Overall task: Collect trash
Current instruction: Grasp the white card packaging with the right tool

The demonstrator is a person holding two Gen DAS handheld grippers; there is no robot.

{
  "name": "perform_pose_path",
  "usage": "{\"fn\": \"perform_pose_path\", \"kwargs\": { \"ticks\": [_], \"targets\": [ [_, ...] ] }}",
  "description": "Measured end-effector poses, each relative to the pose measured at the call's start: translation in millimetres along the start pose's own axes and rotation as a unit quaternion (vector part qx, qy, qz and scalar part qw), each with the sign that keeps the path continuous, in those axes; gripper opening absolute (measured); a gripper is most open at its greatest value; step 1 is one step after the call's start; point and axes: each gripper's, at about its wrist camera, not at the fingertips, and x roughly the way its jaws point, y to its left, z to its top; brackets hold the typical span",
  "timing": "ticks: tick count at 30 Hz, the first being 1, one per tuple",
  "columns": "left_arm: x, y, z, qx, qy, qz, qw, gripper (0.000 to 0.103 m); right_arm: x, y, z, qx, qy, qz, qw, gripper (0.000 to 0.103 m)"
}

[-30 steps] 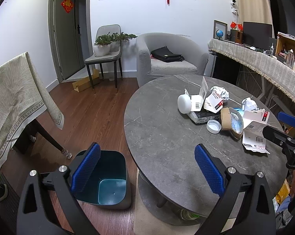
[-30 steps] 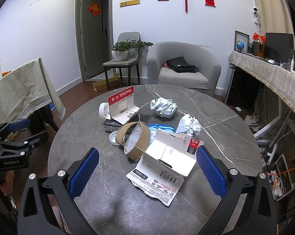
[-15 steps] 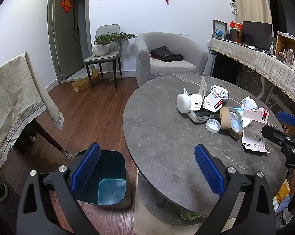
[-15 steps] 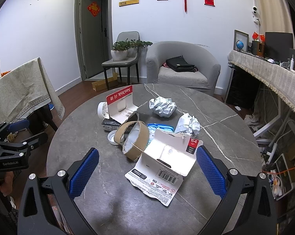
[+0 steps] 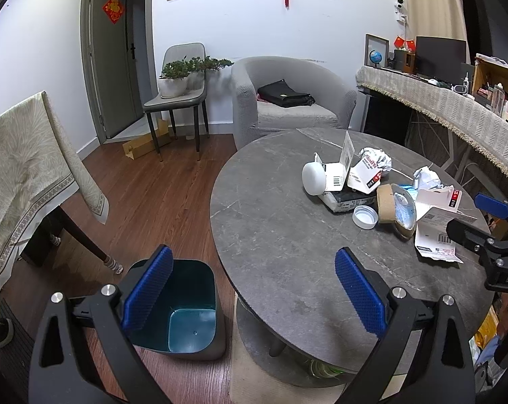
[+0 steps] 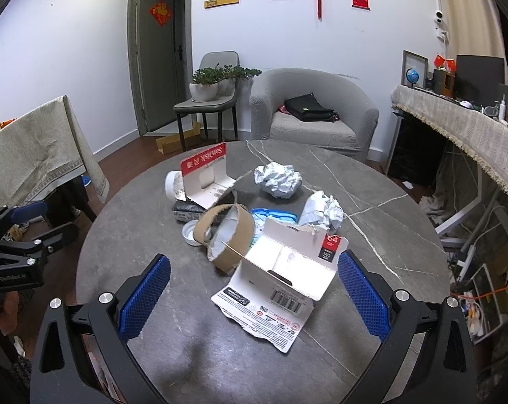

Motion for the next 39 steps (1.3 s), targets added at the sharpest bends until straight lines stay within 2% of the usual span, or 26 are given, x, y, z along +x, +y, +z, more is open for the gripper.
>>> {"fn": "perform_pose_path", "kwargs": {
  "ticks": [4,8,11,15,19,28,32,35,39],
  "targets": [
    [-2,-4,1,-0.001,-0.002,-0.006,1.0000,0.098,6,-6,-4,0.012,0.008,0.000,1.000,0.099],
    [-1,-6,5,0.001,-0.004,-0.014,0.9999,0.098,12,-15,-6,0.023,0.016,-0.010,1.000,0.090],
    [1,-8,6,-0.001,-0.002,-0.021,0.9998,0.098,22,-20,-9,0.043,0.026,-0.009,0.999,0.090],
    [3,-11,8,-0.002,0.000,-0.030,0.9995,0.098,31,-19,-9,0.043,0.034,-0.017,0.998,0.083],
    [4,-14,11,-0.001,0.002,-0.045,0.9990,0.098,33,-22,-8,0.053,0.037,-0.004,0.998,0.068],
    [15,-25,16,0.013,0.008,-0.070,0.9974,0.098,37,-23,-3,0.030,0.050,0.028,0.998,0.048],
    [20,-30,19,0.013,0.010,-0.086,0.9962,0.098,37,-23,-1,0.011,0.055,0.039,0.998,0.031],
    [24,-36,20,0.020,0.016,-0.096,0.9951,0.098,37,-22,-1,-0.005,0.060,0.055,0.997,0.013],
    [30,-41,19,0.029,0.022,-0.106,0.9937,0.097,32,-21,0,-0.019,0.055,0.071,0.996,0.002]
  ]
}}
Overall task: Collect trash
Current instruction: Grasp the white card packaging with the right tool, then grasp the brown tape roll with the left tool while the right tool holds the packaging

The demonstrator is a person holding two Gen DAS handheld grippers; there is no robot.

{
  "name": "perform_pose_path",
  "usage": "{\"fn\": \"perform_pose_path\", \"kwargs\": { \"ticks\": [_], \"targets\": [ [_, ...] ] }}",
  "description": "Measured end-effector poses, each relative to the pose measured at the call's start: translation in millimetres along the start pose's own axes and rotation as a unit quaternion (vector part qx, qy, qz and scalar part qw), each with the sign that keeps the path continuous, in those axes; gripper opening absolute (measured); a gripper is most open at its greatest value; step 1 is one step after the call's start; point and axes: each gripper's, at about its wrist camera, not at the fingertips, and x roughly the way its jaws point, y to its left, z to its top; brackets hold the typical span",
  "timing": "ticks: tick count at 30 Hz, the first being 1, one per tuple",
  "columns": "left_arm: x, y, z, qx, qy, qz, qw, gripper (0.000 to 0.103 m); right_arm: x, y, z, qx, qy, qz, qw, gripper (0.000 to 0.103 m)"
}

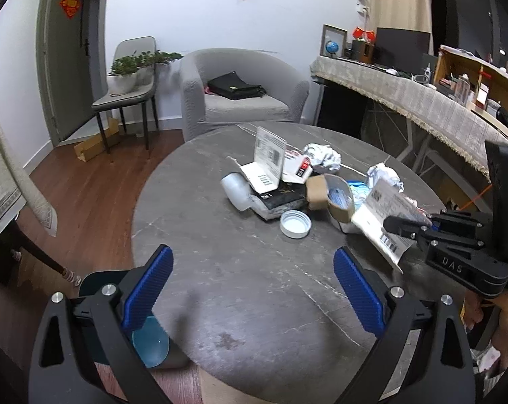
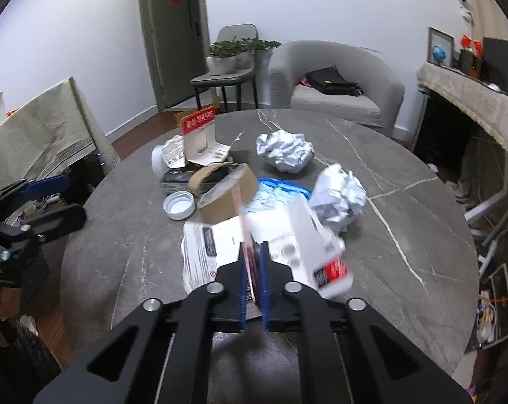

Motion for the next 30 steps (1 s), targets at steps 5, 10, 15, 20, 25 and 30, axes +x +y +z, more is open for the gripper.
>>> {"fn": "perform_pose_path", "kwargs": {
  "ticks": [5,10,15,20,25,30],
  "targets": [
    [7,-7,4,0.004,-0.001,-0.019,0.9998,0.093,-9,-3,5,0.000,-0.011,0.008,1.000,0.002],
    [14,-19,12,0.015,-0.005,-0.053,0.9985,0.084,-22,-15,13,0.014,-0.034,0.006,0.999,0.002],
    [29,-43,16,0.040,0.003,-0.086,0.9955,0.067,-33,-31,16,0.034,-0.052,-0.005,0.998,0.002],
    [49,-61,23,0.059,0.016,-0.107,0.9923,0.048,-34,-46,17,0.045,-0.056,-0.011,0.997,0.002],
    [68,-69,32,0.065,0.026,-0.122,0.9901,0.041,-35,-56,21,0.052,-0.060,-0.011,0.997,0.002],
    [85,-74,36,0.064,0.046,-0.135,0.9877,0.035,-33,-60,25,0.051,-0.062,-0.011,0.997,0.002]
  ]
}}
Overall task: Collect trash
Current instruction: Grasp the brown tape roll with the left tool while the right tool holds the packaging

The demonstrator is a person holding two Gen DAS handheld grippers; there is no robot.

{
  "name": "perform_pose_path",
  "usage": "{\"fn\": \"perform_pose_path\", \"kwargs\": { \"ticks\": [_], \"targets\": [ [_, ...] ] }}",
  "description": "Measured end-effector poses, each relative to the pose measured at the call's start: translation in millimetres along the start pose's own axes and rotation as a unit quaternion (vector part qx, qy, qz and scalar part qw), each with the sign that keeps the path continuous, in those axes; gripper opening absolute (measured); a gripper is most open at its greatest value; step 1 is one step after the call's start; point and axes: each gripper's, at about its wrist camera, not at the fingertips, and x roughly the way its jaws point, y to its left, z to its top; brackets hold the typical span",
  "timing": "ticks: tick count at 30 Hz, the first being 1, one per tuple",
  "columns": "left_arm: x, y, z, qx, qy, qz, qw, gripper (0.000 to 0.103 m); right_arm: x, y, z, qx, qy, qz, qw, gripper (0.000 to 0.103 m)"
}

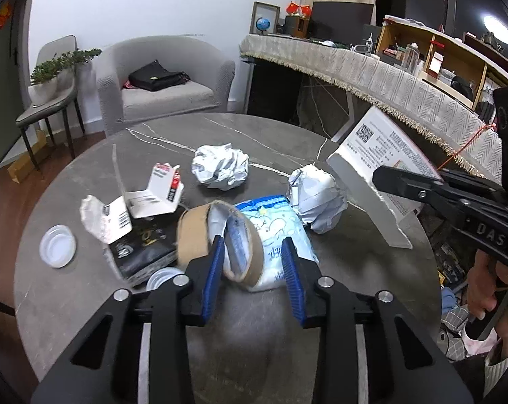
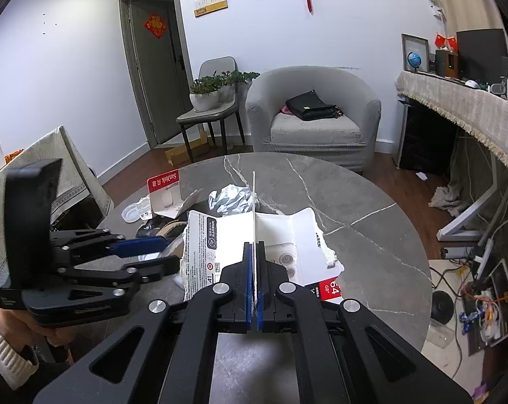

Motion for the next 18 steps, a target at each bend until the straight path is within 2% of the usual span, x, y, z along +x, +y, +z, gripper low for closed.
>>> {"fn": "perform_pose_path", "kwargs": {
  "ticks": [3,4,5,6,10,18],
  "targets": [
    [8,3,3,-0.009,0.017,-0.015,0.9997,0.032,0,-1,2,0.000,-0.002,-0.002,1.000,0.002],
    [9,2,4,-0.007,0.021,-0.014,0.9997,0.027,0,-1,3,-0.001,-0.003,-0.001,1.000,0.002],
    [12,2,4,-0.005,0.031,-0.011,0.9994,0.015,1,-1,5,-0.001,-0.004,-0.001,1.000,0.002],
    [13,3,4,-0.006,0.032,-0.010,0.9994,0.012,0,-1,4,-0.002,-0.005,-0.001,1.000,0.002],
    [9,5,7,-0.015,0.023,-0.022,0.9994,0.005,1,6,9,-0.009,-0.008,-0.004,1.000,0.002],
    [-26,5,15,-0.015,-0.016,-0.059,0.9980,0.005,0,11,20,-0.008,-0.021,-0.005,1.000,0.002]
  ]
}}
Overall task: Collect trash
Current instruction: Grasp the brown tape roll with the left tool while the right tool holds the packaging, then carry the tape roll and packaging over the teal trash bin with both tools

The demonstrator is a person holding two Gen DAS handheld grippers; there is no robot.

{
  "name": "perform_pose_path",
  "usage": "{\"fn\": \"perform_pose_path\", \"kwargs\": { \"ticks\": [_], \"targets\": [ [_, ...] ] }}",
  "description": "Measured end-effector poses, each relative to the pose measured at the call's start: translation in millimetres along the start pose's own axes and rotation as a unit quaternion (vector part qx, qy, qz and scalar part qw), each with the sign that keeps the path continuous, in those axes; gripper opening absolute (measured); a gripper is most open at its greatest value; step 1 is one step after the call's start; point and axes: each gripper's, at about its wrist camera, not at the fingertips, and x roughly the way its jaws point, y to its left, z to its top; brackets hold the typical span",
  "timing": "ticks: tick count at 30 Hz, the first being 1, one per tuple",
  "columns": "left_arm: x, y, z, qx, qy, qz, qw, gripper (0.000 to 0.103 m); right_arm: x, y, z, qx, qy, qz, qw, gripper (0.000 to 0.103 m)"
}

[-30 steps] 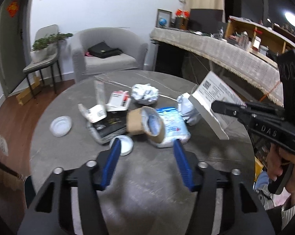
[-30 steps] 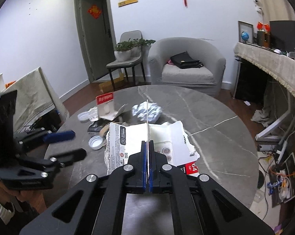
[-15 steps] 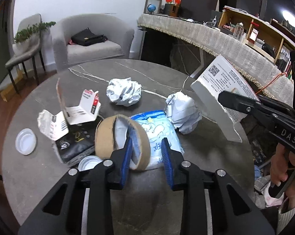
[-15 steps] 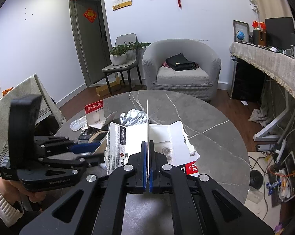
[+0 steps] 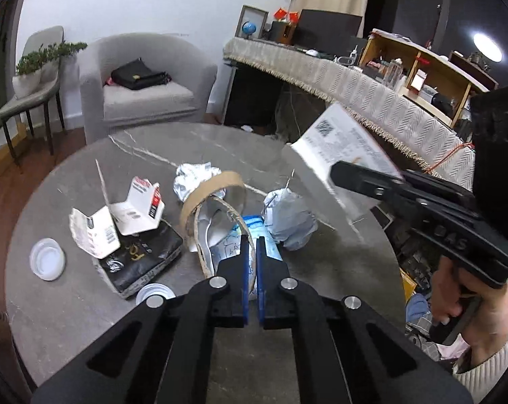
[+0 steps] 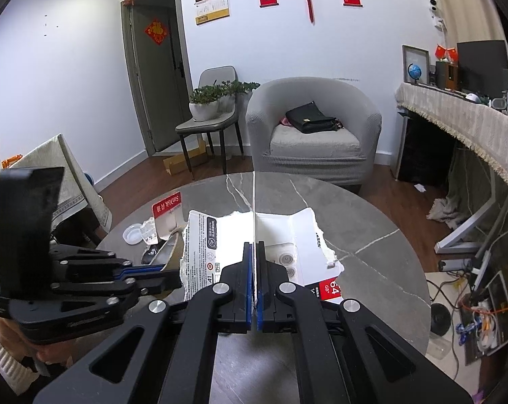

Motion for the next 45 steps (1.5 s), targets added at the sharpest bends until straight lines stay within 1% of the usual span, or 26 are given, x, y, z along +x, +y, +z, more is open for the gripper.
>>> {"fn": "perform_pose_path", "kwargs": {
  "ticks": [2,3,5,6,10,13,17,21,25,33,38,40,45],
  "targets": [
    [-8,1,0,-0.002,-0.003,-0.014,0.9999,0.005,0,3,3,0.001,-0.005,-0.001,1.000,0.002],
    [-10,3,0,-0.002,-0.002,-0.015,0.9999,0.005,-1,4,5,0.002,-0.006,0.001,1.000,0.002],
    [-11,9,-2,-0.018,0.017,-0.037,0.9990,0.005,1,5,8,0.012,-0.008,0.004,1.000,0.002],
    [-10,13,-3,-0.027,0.025,-0.040,0.9985,0.005,2,7,9,0.014,-0.009,0.004,1.000,0.002],
    [-4,21,-15,-0.022,0.061,-0.020,0.9977,0.004,8,15,15,0.010,-0.011,0.002,1.000,0.002],
    [-5,25,-26,-0.017,0.087,-0.023,0.9958,0.004,12,24,21,0.007,-0.016,0.005,1.000,0.002],
    [-14,36,-38,-0.016,0.107,-0.032,0.9936,0.004,20,36,26,0.006,-0.019,0.008,1.000,0.002],
    [-29,49,-44,-0.013,0.104,-0.017,0.9943,0.004,28,52,32,0.001,-0.021,0.014,1.000,0.002],
    [-48,63,-45,-0.018,0.090,-0.007,0.9958,0.004,37,70,37,-0.006,-0.021,0.023,0.999,0.002],
    [-85,108,-53,-0.047,0.065,0.033,0.9962,0.004,57,117,45,-0.027,-0.018,0.053,0.998,0.002],
    [-104,149,-61,-0.075,0.056,0.072,0.9930,0.004,68,151,51,-0.038,-0.017,0.075,0.996,0.002],
    [-112,163,-65,-0.086,0.054,0.082,0.9915,0.004,73,163,53,-0.042,-0.016,0.081,0.996,0.002],
    [-128,200,-79,-0.111,0.052,0.116,0.9856,0.004,91,204,54,-0.064,0.001,0.100,0.993,0.002]
  ]
}}
